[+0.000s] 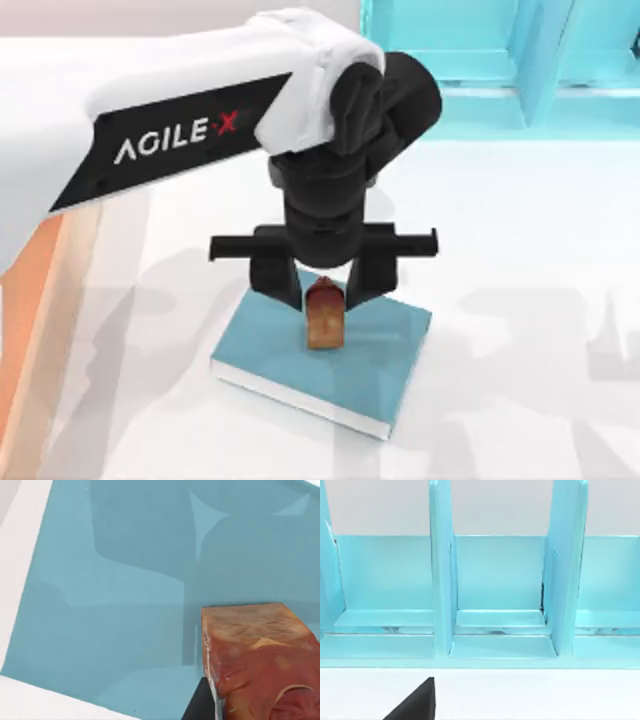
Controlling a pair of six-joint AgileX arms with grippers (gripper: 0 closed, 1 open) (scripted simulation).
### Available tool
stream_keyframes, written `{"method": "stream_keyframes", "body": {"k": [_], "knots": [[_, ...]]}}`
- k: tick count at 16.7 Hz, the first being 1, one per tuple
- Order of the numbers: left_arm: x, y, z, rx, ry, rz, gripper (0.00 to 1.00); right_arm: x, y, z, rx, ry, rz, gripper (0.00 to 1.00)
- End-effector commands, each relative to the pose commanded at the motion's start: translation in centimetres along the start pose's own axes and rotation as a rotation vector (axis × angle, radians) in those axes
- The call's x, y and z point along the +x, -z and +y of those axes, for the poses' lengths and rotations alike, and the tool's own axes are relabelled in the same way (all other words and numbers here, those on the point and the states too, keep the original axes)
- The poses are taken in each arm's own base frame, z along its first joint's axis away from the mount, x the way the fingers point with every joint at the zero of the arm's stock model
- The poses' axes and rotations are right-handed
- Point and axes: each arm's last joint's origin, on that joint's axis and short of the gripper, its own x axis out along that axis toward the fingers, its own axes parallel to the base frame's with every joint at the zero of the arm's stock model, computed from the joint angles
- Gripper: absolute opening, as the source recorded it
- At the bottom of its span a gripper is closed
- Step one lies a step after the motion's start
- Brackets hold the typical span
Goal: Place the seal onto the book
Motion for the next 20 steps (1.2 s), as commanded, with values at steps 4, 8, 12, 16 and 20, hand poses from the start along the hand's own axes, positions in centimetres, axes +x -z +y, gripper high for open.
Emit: {"method": "stream_keyframes", "body": {"k": [4,8,12,16,20], "knots": [[0.0,0.0,0.0,0.0,0.0,0.0,0.9,0.0,0.0,0.0,0.0,0.0,0.0,1.0],[0.0,0.0,0.0,0.0,0.0,0.0,1.0,0.0,0.0,0.0,0.0,0.0,0.0,1.0],[0.0,0.0,0.0,0.0,0.0,0.0,1.0,0.0,0.0,0.0,0.0,0.0,0.0,1.0],[-0.4,0.0,0.0,-0.001,-0.001,0.001,1.0,0.0,0.0,0.0,0.0,0.0,0.0,1.0],[-2.5,-0.1,0.0,-0.001,-0.001,0.001,1.0,0.0,0.0,0.0,0.0,0.0,0.0,1.0]]}}
